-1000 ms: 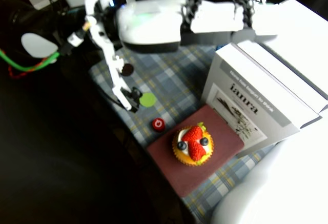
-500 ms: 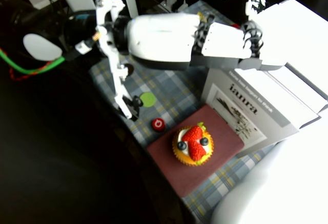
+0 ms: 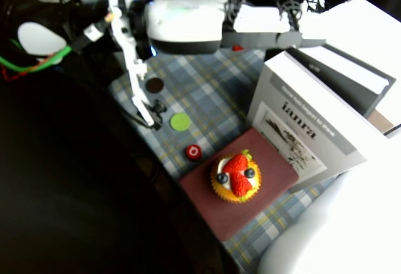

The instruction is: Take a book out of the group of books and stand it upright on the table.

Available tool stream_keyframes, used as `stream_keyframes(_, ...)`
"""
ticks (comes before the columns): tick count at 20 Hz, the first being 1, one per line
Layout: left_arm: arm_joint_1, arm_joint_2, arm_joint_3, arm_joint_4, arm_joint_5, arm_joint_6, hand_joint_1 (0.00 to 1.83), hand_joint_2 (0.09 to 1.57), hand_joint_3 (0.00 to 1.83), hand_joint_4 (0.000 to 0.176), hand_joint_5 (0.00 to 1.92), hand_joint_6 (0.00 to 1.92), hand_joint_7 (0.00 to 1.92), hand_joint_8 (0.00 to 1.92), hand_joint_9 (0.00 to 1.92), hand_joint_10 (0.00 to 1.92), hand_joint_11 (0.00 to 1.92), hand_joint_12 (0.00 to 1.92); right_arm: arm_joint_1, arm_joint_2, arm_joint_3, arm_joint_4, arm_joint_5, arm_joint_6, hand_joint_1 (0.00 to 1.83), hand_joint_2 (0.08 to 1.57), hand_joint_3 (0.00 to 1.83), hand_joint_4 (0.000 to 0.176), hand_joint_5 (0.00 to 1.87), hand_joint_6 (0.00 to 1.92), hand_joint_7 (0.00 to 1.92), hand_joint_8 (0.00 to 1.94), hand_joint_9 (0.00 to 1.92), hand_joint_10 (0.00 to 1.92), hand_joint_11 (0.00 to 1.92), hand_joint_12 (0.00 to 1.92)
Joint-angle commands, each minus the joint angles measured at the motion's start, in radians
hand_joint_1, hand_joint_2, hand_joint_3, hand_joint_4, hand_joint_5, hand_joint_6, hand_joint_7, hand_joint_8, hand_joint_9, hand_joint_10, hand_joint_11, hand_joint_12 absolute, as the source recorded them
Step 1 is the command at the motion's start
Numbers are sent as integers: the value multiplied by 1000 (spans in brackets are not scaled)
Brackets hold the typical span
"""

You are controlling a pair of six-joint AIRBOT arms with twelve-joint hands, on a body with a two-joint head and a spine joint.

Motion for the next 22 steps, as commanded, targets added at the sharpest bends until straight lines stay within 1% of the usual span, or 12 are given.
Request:
stream_keyframes(1, -4, -4, -4, 5, -125, -10, 468, 1364, 1, 176, 375, 0, 414, 0, 345, 1, 0, 476, -5, 2, -6, 5, 57, -8, 0, 1137, 0, 176, 317, 1, 0, 0, 0, 0, 0, 0)
stream_keyframes(3, 1, -4, -8, 2, -127, -10, 442, 1371, 2, 176, 351, 0, 398, 0, 336, 0, 0, 450, -34, 16, -25, 5, 65, -8, 0, 1125, 0, 176, 340, 10, 0, 0, 0, 0, 0, 0)
stream_keyframes(4, 4, -4, -8, 0, -128, -10, 470, 1368, 1, 169, 371, 2, 406, 1, 347, 2, 0, 473, -48, 25, -35, 5, 74, -8, 0, 1129, 0, 176, 375, 23, 0, 0, 0, 0, 0, 0)
stream_keyframes(6, 11, -4, -10, -5, -133, -10, 476, 1367, 0, 172, 374, 2, 410, 2, 345, 1, 0, 479, -73, 48, -60, 4, 107, -8, 0, 1140, 0, 176, 378, 18, 0, 0, 0, 0, 0, 0)
stream_keyframes(10, 35, -4, -16, -16, -152, -16, 473, 1373, 2, 169, 366, 0, 393, 1, 336, 1, 0, 469, -94, 84, -100, -20, 152, -8, 0, 1182, 15, 176, 371, 10, 0, 0, 0, 0, 0, 0)
stream_keyframes(12, 47, -4, -17, -22, -162, -24, 483, 1371, 0, 159, 372, 3, 401, 4, 338, 2, 0, 474, -112, 101, -121, -29, 165, -8, 0, 1236, 10, 176, 411, 4, 0, 0, 0, 0, 0, 0)
stream_keyframes(17, 64, -4, -19, -31, -175, -33, 482, 1377, 1, 160, 376, 1, 406, 2, 339, 1, 0, 463, -136, 131, -165, -93, 175, -8, 0, 1251, 10, 176, 341, 0, 0, 0, 0, 0, 0, 0)
stream_keyframes(18, 67, -4, -20, -33, -177, -35, 472, 1380, 2, 157, 373, 0, 402, 0, 337, 0, 0, 446, -137, 136, -173, -108, 175, -8, 0, 1266, 13, 176, 375, 13, 0, 0, 0, 0, 0, 0)
stream_keyframes(19, 69, -4, -20, -34, -178, -36, 471, 1383, 2, 152, 373, 0, 402, 1, 340, 1, 0, 442, -137, 140, -180, -129, 176, 3, 17, 1279, 11, 176, 397, 14, 0, 0, 0, 0, 0, 0)
stream_keyframes(20, 71, -4, -21, -36, -179, -37, 453, 1384, 3, 155, 371, 0, 402, 0, 339, 1, 0, 430, -137, 143, -185, -171, 188, 45, 132, 1292, 9, 176, 407, 12, 0, 0, 0, 0, 0, 0)
stream_keyframes(21, 74, -4, -21, -38, -181, -38, 473, 1382, 0, 152, 369, 0, 400, 0, 333, 2, 0, 403, -137, 145, -187, -212, 206, 96, 181, 1307, 10, 176, 410, 9, 0, 0, 0, 0, 0, 0)
stream_keyframes(22, 77, -5, -21, -40, -183, -40, 455, 1383, 1, 168, 352, 0, 400, 0, 338, 3, 0, 401, -137, 145, -187, -253, 232, 153, 168, 1310, 7, 176, 451, 17, 0, 0, 0, 0, 0, 0)
